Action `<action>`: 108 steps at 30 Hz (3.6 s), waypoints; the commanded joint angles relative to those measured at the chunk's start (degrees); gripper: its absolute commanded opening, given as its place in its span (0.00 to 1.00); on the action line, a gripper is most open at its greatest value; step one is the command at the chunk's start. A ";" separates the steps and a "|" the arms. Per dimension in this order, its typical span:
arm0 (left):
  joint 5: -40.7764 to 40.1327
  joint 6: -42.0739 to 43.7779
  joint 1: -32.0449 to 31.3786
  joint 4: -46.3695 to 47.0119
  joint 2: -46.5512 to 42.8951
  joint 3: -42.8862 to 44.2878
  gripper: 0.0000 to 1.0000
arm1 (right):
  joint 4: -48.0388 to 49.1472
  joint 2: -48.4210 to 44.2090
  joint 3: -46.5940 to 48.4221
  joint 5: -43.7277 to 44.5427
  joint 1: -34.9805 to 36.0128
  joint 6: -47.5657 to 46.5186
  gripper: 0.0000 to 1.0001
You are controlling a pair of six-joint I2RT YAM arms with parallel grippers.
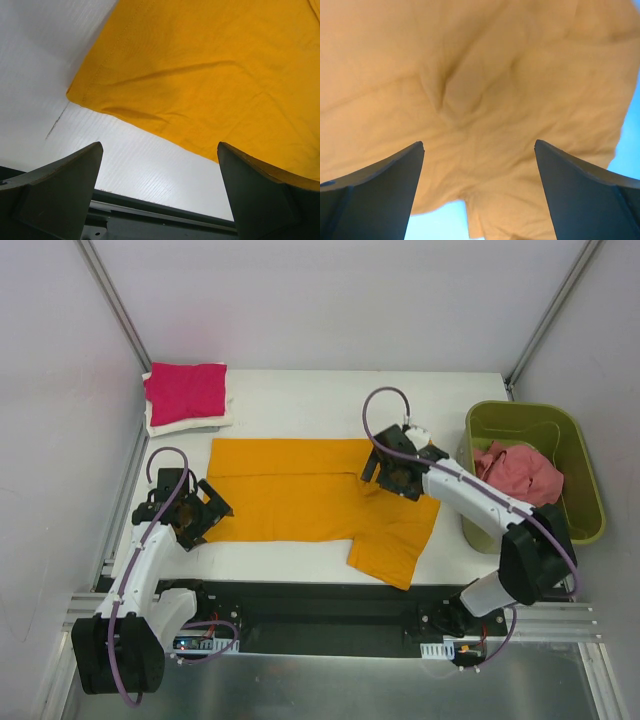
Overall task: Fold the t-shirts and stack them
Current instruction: Fold the tshirt
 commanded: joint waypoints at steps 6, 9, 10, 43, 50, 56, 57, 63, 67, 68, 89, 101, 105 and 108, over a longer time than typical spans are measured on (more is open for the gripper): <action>0.00 0.52 0.05 -1.55 1.10 1.69 0.99 | -8.40 19.55 19.16 -5.54 -15.72 -21.54 0.97; -0.18 0.43 0.14 -1.55 0.75 1.60 0.99 | -7.17 23.25 21.97 -9.15 -19.07 -22.51 0.85; -0.35 0.43 0.14 -1.55 0.84 1.60 0.99 | -6.30 23.87 22.67 -11.24 -19.70 -22.77 0.82; 0.35 0.69 0.05 -1.63 -0.04 1.34 0.99 | -6.02 3.50 -1.30 -9.96 -18.13 -11.55 0.05; 0.35 0.52 0.13 -2.78 0.57 1.60 0.99 | -13.31 -2.48 -4.14 -3.37 -11.89 -6.87 0.71; 0.35 -0.10 0.14 -2.95 1.01 1.60 0.99 | -15.88 -2.05 3.07 4.38 -8.63 -10.81 0.95; 0.43 -0.27 0.05 -3.04 1.28 1.86 0.99 | -14.91 -1.52 3.51 3.68 -8.63 -13.35 0.96; 3.24 -0.89 0.05 0.20 6.10 5.81 0.99 | -6.30 5.32 8.70 -7.30 -8.80 -20.14 0.98; 7.02 -0.98 -0.13 5.39 11.64 8.45 0.99 | -6.55 11.83 11.51 -10.12 -11.25 -19.00 0.98; 7.46 -1.06 -0.39 6.70 14.35 10.02 0.99 | -6.73 12.71 11.69 -9.77 -11.79 -18.56 0.98; 3.24 1.40 -0.48 10.15 44.52 25.85 0.99 | -3.91 32.84 25.83 -16.36 -19.52 -23.91 0.97; 1.06 -0.27 -0.48 5.32 23.18 15.76 0.99 | -0.41 12.39 17.51 -18.39 -16.72 -30.77 0.98; -3.33 -2.38 -0.39 -2.05 13.16 9.08 0.99 | 3.46 1.23 7.49 -14.01 -12.07 -29.73 0.99; -9.13 -5.27 -0.30 -5.23 6.30 3.81 0.99 | 6.54 -7.04 -0.24 -14.08 -10.65 -28.15 1.00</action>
